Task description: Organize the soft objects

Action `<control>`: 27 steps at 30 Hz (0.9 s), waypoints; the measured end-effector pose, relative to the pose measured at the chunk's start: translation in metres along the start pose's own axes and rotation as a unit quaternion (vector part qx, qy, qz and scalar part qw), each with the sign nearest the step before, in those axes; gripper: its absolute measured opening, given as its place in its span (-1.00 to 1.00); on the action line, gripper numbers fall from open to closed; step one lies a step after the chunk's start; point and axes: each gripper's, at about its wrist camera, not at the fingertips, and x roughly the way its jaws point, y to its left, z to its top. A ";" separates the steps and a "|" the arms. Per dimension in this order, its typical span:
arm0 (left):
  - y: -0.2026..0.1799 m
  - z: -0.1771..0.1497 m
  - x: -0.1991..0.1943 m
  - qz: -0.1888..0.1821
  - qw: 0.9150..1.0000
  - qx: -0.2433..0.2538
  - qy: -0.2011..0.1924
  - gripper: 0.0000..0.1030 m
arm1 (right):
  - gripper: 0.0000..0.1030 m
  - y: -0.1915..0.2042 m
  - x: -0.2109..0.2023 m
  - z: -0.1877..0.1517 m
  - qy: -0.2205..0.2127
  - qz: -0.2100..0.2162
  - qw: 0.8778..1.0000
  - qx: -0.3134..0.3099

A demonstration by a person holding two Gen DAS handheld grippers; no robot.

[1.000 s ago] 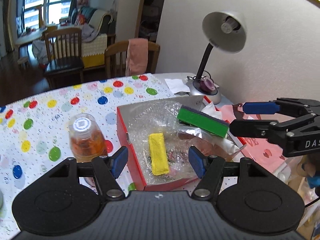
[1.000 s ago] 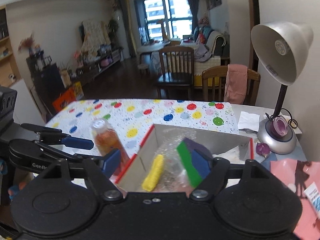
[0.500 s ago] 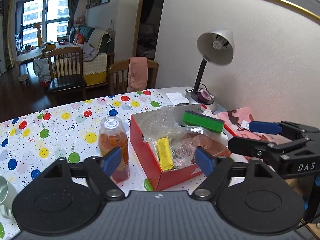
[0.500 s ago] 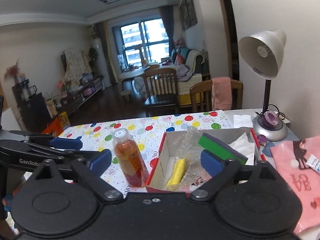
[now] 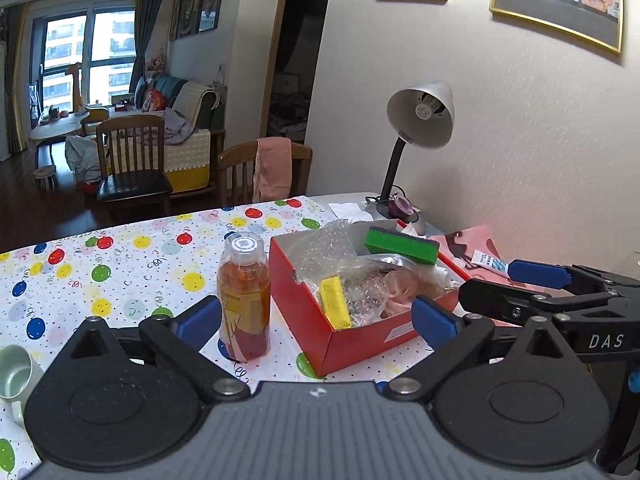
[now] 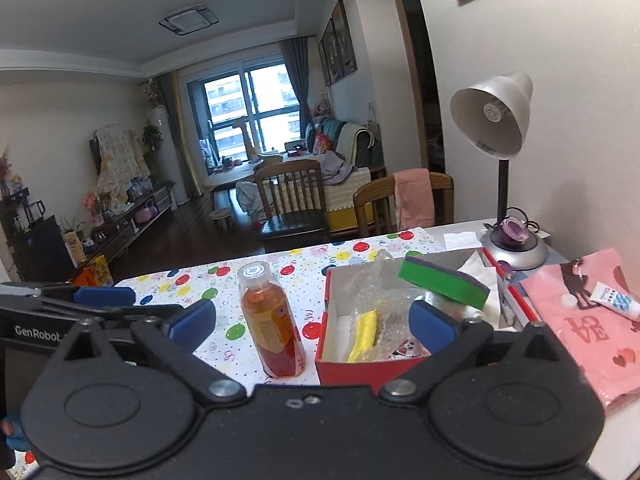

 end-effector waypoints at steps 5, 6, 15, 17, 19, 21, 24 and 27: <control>0.005 -0.006 -0.011 0.000 1.000 0.001 -0.008 0.98 | 1.00 0.006 -0.004 -0.006 -0.004 -0.016 1.000 0.000; 0.006 -0.007 -0.011 0.002 1.000 0.003 -0.007 0.97 | 1.00 0.007 -0.006 -0.008 -0.005 -0.019 1.000 0.000; 0.000 -0.013 -0.027 0.003 0.999 0.025 -0.025 0.98 | 1.00 0.016 -0.011 -0.013 -0.007 -0.028 1.000 -0.001; 0.000 -0.014 -0.029 0.004 0.999 0.026 -0.025 0.98 | 1.00 0.018 -0.012 -0.014 -0.007 -0.029 1.000 0.001; 0.001 -0.015 -0.031 0.002 0.999 0.022 -0.024 0.98 | 1.00 0.019 -0.013 -0.015 -0.007 -0.029 1.000 0.000; 0.002 -0.015 -0.032 0.001 0.999 0.020 -0.024 0.97 | 1.00 0.021 -0.013 -0.015 -0.008 -0.028 1.000 0.002; 0.002 -0.016 -0.033 0.004 0.999 0.023 -0.026 0.98 | 1.00 0.023 -0.015 -0.017 -0.008 -0.029 1.000 0.001; 0.003 -0.017 -0.034 0.010 0.999 0.026 -0.028 0.98 | 1.00 0.024 -0.016 -0.017 -0.008 -0.028 1.000 0.001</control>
